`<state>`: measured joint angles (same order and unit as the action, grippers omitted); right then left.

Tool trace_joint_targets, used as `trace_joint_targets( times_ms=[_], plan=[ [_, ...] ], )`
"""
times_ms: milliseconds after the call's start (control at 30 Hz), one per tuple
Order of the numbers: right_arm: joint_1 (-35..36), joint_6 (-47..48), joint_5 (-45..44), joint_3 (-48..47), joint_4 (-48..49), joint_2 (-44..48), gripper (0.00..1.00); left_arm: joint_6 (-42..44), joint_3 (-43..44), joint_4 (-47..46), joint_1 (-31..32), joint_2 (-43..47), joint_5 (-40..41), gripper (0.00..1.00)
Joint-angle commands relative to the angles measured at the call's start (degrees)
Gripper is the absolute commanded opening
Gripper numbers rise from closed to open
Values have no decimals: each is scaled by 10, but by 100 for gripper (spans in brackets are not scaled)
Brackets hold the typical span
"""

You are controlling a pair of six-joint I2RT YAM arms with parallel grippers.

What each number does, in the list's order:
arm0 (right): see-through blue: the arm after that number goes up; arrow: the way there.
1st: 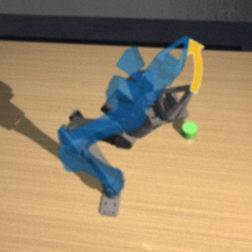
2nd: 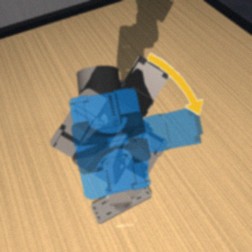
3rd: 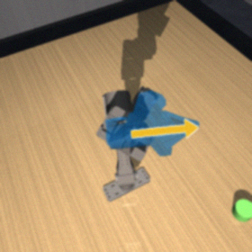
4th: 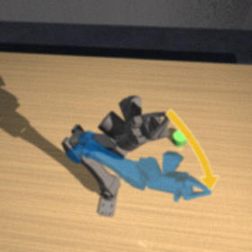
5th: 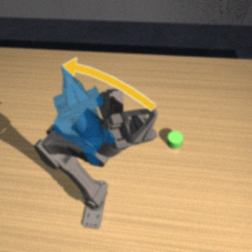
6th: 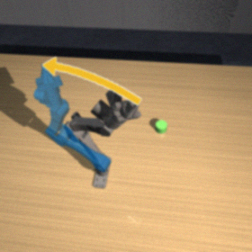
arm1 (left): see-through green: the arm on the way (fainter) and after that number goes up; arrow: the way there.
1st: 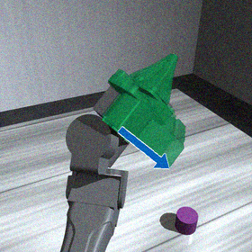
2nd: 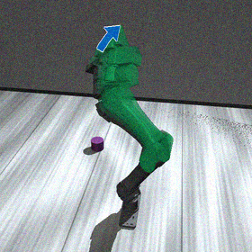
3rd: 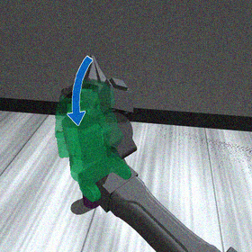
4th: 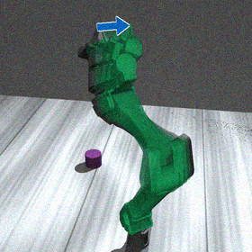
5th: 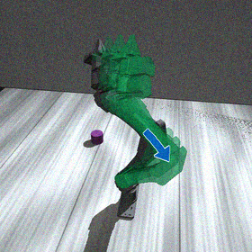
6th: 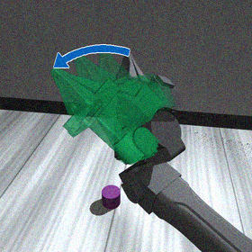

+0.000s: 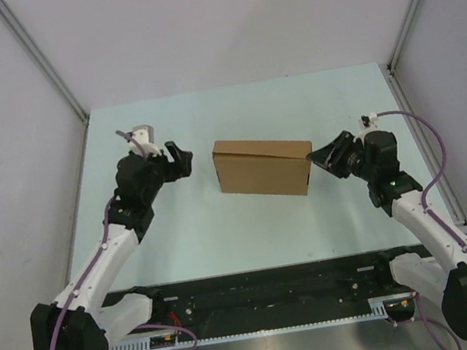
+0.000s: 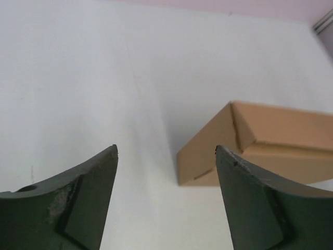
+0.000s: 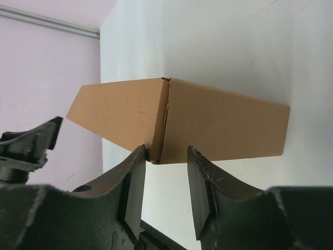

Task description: Fold the paper box

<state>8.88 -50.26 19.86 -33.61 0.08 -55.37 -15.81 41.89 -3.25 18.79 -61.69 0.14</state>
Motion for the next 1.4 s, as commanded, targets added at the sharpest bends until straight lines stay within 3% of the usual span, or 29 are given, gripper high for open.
trace_joint_targets(
  times_ms=[0,33,167,267,667,1167,1367],
  plan=[
    [-2,43,-58,7,-92,-3,41,-116,-1,-99,-49,3,-121,82],
    [2,44,-61,7,-95,0,41,-128,6,-104,-54,-9,-186,84],
    [8,53,-71,7,-99,4,41,-179,61,-76,-63,-110,-316,85],
    [11,55,-77,6,-103,7,41,-217,65,-110,-63,-149,-379,86],
    [16,61,-83,5,-107,10,41,-258,41,-165,-63,-181,-406,82],
    [17,70,-88,5,-119,17,41,-263,11,-180,-66,-265,-422,48],
    [17,72,-89,5,-121,20,47,-240,-10,-149,-66,-283,-394,31]
  ],
)
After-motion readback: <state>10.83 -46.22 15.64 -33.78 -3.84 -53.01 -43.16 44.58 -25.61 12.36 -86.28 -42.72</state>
